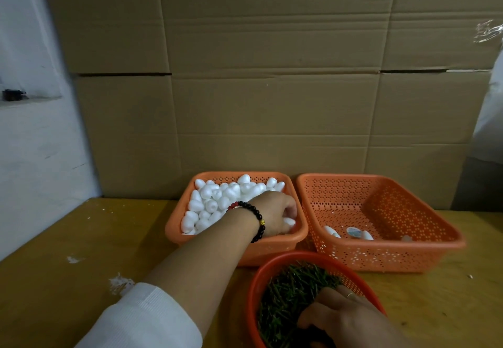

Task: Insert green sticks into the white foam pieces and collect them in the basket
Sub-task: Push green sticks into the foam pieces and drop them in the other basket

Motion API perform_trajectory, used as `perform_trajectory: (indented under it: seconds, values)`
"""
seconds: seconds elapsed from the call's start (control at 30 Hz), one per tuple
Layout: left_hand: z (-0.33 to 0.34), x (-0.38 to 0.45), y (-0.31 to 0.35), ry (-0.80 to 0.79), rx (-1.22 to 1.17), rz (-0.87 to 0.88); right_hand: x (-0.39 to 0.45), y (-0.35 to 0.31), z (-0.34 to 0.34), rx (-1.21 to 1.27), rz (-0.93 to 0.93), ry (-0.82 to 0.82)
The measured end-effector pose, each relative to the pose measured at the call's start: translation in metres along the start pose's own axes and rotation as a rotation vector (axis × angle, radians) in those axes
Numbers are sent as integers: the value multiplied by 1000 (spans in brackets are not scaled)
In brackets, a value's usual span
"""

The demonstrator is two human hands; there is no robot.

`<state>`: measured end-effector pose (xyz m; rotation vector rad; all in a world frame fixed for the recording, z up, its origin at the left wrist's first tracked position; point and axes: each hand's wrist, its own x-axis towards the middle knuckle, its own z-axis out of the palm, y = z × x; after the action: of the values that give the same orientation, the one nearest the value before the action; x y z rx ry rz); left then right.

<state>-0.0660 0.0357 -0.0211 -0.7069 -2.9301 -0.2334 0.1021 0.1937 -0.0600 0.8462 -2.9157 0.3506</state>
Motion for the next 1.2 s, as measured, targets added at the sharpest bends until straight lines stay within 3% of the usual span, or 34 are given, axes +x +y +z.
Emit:
perform_trajectory:
  seconds: [0.07, 0.2, 0.3, 0.37, 0.53, 0.63, 0.8, 0.87, 0.93, 1.2]
  values:
    - [-1, -7, 3, 164, 16, -22, 1, 1, 0, 14, -3, 9]
    - [-7, -37, 15, 377, -574, -6, 1, 2, 3, 23, -15, 5]
    - [-11, -72, 25, 601, -843, -20, 0, 3, 5, 35, -20, 34]
    - [-8, -93, 30, 639, -1007, -66, 0, 4, 5, 53, -28, 49]
    - [-2, -122, 43, 410, -1786, -214, 2, 4, 5, 80, -17, 68]
    - [-8, -128, 49, 229, -2087, -204, 2, 4, 4, 46, -19, 88]
    - [-19, -130, 52, 67, -2294, -200, 4, -1, 0, -116, -91, 177]
    - [-21, -130, 53, 22, -2357, -194, 1, -3, 4, -45, -68, 113]
    - [-21, -131, 53, 5, -2394, -202, 2, -1, 6, -46, -44, 18]
    - [-24, -130, 52, -21, -2542, -307, 1, -6, 2, -114, -42, 137]
